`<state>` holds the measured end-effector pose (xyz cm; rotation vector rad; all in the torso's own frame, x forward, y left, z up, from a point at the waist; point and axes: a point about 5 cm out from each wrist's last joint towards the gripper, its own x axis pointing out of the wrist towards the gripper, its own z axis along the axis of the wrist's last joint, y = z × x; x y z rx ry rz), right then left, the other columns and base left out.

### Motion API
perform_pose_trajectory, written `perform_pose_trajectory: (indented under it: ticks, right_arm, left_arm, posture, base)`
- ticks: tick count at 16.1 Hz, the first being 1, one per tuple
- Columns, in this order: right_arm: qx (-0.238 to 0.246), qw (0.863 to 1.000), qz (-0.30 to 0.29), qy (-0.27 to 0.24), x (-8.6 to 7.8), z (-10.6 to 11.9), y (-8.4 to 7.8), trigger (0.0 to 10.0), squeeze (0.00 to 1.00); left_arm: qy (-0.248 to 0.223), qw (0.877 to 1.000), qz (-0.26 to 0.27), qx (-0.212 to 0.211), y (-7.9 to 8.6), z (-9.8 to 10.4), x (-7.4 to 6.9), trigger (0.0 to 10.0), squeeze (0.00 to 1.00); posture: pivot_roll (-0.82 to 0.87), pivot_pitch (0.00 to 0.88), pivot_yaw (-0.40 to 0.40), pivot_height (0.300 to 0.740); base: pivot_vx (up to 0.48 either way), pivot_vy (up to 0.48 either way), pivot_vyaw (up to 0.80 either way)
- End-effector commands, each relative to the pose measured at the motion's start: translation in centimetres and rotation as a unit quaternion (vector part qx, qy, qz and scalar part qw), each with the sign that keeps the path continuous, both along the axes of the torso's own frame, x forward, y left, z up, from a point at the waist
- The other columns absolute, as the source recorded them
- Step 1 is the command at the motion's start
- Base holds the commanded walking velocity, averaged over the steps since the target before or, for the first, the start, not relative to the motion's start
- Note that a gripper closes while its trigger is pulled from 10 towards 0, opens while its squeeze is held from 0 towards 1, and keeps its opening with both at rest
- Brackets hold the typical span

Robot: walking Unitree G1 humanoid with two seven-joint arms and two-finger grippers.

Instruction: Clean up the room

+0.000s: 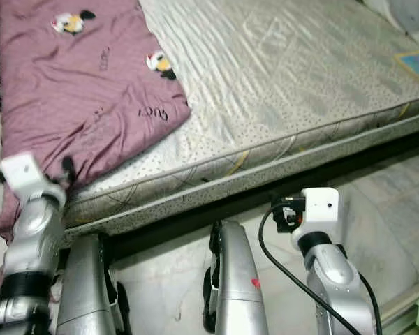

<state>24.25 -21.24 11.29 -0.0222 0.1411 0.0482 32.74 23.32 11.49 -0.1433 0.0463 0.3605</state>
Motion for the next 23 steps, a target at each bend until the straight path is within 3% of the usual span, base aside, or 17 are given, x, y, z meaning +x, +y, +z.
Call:
perform_pose_trajectory:
  ticks: [1,2,3,5,6,10,11,13,14,15,16,17,18,19,20,23]
  right_arm:
    - [-0.001,1.000,-0.002,0.003,-0.3,0.2,-0.2,10.0,0.00]
    - [-0.001,1.000,-0.002,0.004,-0.3,0.2,-0.2,10.0,0.00]
    - [-0.001,1.000,-0.001,0.005,-0.4,0.2,-0.2,10.0,0.00]
    - [0.000,1.000,-0.003,0.007,-0.3,0.1,-0.1,10.0,0.00]
    - [0.000,1.000,-0.003,0.008,-0.3,0.1,-0.1,10.0,0.00]
    - [0.002,1.000,-0.002,0.007,0.1,0.0,0.0,10.0,0.00]
    - [0.002,1.000,-0.002,0.007,0.1,0.0,0.0,10.0,0.00]
    - [0.002,1.000,-0.002,0.006,0.3,0.0,-0.1,10.0,0.00]
    - [0.002,1.000,-0.001,0.006,0.4,0.0,0.0,10.0,0.00]
    - [0.002,1.000,-0.001,0.005,0.5,0.0,0.0,10.0,0.00]
    - [0.002,1.000,-0.001,0.005,0.5,0.0,0.0,10.0,0.00]
    - [0.002,1.000,-0.001,0.005,0.6,0.0,0.0,10.0,0.00]
    - [0.002,1.000,-0.001,0.004,0.7,0.0,0.0,10.0,0.00]
    - [0.002,1.000,0.000,0.004,0.8,0.0,0.1,10.0,0.00]
    - [0.002,1.000,-0.001,0.003,0.8,0.0,0.1,10.0,0.00]
    - [0.004,1.000,-0.002,0.002,0.9,0.0,0.1,10.0,0.00]
  left_arm:
    - [0.037,0.999,-0.031,-0.002,-1.0,-1.3,0.4,10.0,0.00]
    - [0.050,0.997,-0.066,0.000,-2.2,-1.6,0.9,10.0,0.00]
    - [0.070,0.988,-0.133,0.029,-4.5,-2.1,1.1,10.0,0.00]
    - [0.098,0.959,-0.259,0.057,-8.9,-3.9,0.4,10.0,0.00]
    - [0.102,0.953,-0.278,0.060,-9.5,-4.2,0.1,10.0,0.00]
    - [0.094,0.888,-0.430,0.133,-14.3,-4.9,-2.3,10.0,0.00]
    - [0.091,0.883,-0.440,0.137,-14.6,-4.8,-2.4,10.0,0.00]
    - [0.054,0.845,-0.500,0.182,-16.5,-4.1,-3.9,10.0,0.00]
    - [0.019,0.832,-0.513,0.212,-17.1,-3.3,-4.2,10.0,0.00]
    - [-0.023,0.834,-0.504,0.225,-17.3,-2.1,-4.2,10.0,0.00]
    - [-0.037,0.838,-0.495,0.225,-17.3,-1.7,-4.0,10.0,0.00]
    - [-0.079,0.859,-0.450,0.232,-16.6,-0.2,-3.4,10.0,0.00]
    - [-0.136,0.895,-0.352,0.238,-14.7,2.3,-2.1,10.0,0.00]
    - [-0.161,0.913,-0.294,0.235,-13.5,3.5,-1.7,10.0,0.00]
    - [-0.188,0.944,-0.187,0.195,-10.9,5.3,-1.3,10.0,0.00]
    - [-0.190,0.961,-0.112,0.168,-8.4,6.0,-1.0,10.0,0.00]
  posture:
    - [-0.19,0.288,-0.083,0.494]
    - [-0.19,0.288,-0.082,0.494]
    - [-0.19,0.285,-0.078,0.494]
    - [-0.19,0.276,-0.071,0.494]
    - [-0.19,0.276,-0.071,0.494]
    - [-0.18,0.262,-0.069,0.494]
    - [-0.18,0.262,-0.069,0.494]
    - [-0.18,0.258,-0.070,0.494]
    - [-0.18,0.255,-0.070,0.494]
    - [-0.18,0.252,-0.070,0.494]
    - [-0.18,0.252,-0.070,0.494]
    - [-0.18,0.251,-0.070,0.494]
    - [-0.18,0.249,-0.070,0.494]
    - [-0.18,0.246,-0.070,0.494]
    - [-0.18,0.244,-0.068,0.494]
    - [-0.18,0.241,-0.067,0.494]
  base:
    - [0.000,0.000,0.00]
    - [0.000,0.000,0.00]
    - [0.000,0.000,0.00]
    - [0.000,0.000,0.00]
    - [0.000,0.000,0.00]
    - [0.000,0.000,0.00]
    - [0.000,0.000,0.00]
    - [0.000,0.000,0.00]
    - [0.000,0.000,0.00]
    - [0.000,0.000,0.00]
    - [0.000,0.000,0.00]
    - [0.000,0.000,0.00]
    - [0.000,0.000,0.00]
    - [0.000,0.000,0.00]
    - [0.000,0.000,0.00]
    - [0.000,0.000,0.00]
